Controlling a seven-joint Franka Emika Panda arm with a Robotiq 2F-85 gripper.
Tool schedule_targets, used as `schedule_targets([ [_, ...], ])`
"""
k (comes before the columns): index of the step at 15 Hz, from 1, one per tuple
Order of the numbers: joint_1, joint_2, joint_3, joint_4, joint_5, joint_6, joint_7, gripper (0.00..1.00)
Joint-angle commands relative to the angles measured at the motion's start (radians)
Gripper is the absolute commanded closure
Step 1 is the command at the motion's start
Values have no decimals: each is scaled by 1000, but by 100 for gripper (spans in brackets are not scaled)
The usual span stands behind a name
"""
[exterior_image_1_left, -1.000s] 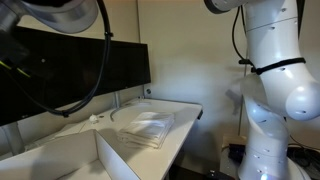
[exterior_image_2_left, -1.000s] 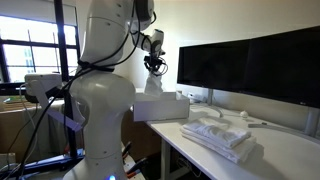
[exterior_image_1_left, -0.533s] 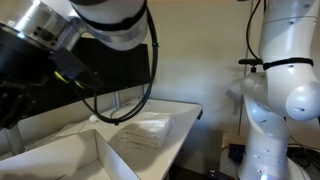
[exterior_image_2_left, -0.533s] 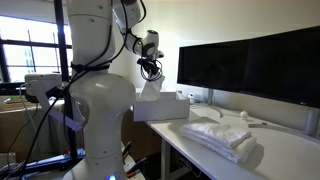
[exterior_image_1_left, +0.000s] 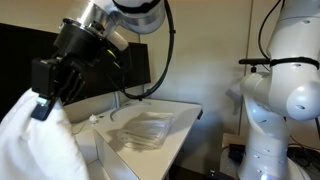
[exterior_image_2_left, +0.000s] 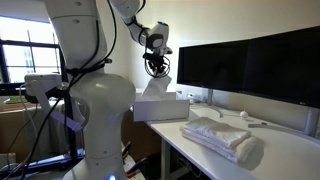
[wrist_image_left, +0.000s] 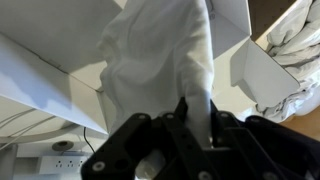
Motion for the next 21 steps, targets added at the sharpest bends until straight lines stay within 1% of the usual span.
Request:
schedule_targets([
  [1,8,87,-47,131,15,-159,-149,95],
  [3,9,154,-40,206,36,-220,-237,95],
  [6,4,249,2,281,107,-258,-357,95],
  [9,-8,327,55,315,213,-254,-462,95],
  [11,-20,352,81,305,285,-250,-507,95],
  [13,-29,338,89,258,329,-235,-493,95],
  [15,-38,300,82,203,341,-218,-452,95],
  [18,-61,251,63,136,324,-219,-396,95],
  [21,-86,242,41,117,299,-247,-365,95],
])
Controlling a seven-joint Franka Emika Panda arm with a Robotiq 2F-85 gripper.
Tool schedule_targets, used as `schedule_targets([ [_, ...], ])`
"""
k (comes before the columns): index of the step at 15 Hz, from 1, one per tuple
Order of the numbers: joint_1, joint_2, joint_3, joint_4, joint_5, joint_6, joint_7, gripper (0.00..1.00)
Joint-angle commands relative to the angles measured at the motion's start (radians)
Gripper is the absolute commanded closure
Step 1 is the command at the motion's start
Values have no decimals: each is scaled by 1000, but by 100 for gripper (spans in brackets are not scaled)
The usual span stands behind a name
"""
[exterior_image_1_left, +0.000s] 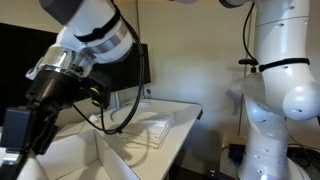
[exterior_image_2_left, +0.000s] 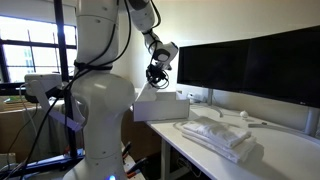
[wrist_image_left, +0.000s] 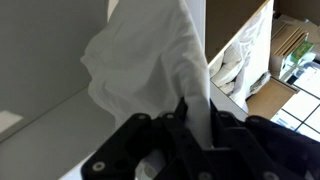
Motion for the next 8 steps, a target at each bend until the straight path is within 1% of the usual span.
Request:
schedule_targets([
  [1,-36,-45,-17,-48,-20,-27,50,95],
  [8,-60,-10,-45,-28,-99,-55,135,95],
])
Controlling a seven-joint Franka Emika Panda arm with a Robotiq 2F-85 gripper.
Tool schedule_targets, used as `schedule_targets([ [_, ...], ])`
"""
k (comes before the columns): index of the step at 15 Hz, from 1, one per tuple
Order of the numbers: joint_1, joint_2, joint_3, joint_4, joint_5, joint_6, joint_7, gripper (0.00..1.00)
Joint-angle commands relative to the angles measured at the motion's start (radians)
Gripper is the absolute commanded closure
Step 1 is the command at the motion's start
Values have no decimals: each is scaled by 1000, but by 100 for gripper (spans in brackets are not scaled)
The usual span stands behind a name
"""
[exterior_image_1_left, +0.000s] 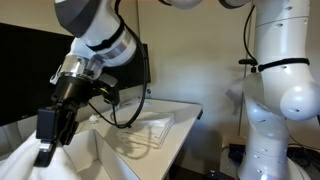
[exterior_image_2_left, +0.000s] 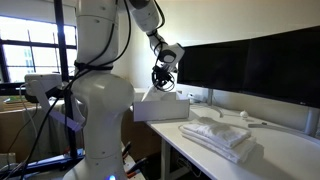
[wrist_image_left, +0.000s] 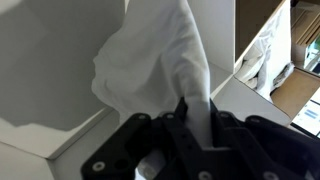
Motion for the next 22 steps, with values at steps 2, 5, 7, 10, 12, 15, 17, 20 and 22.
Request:
schedule_targets([
  [2,-24,-2,0,2,-52,-42,81,95],
  [5,-28,5,-5,2,-53,-54,99,95],
  [7,-29,9,-7,2,-52,-63,107,95],
  [10,-32,15,-11,4,-59,-78,127,95],
  [12,-35,21,-13,7,-69,-91,136,95],
  [15,-41,26,-16,13,-86,-119,163,56],
  [17,-42,26,-19,19,-99,-135,183,44],
  [20,-43,28,-21,36,-129,-163,217,26],
  [22,-43,30,-21,50,-147,-178,234,13],
])
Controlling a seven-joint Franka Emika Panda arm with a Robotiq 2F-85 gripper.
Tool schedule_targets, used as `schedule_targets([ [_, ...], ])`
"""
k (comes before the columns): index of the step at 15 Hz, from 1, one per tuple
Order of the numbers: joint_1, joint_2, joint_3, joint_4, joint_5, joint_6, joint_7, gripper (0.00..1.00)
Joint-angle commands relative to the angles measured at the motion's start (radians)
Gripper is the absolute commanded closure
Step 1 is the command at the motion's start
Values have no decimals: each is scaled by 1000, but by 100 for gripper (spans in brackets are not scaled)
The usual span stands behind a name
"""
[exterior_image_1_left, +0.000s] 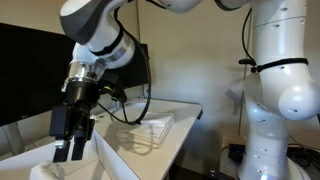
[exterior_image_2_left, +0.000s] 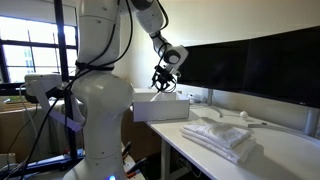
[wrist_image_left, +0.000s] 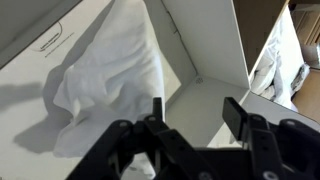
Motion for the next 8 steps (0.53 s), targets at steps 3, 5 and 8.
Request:
schedule_targets([
  [3,-17,1,7,41,-64,-57,62,0],
  [5,-14,2,9,54,-84,-59,70,0],
  [8,-8,-8,14,78,-162,-55,93,0],
])
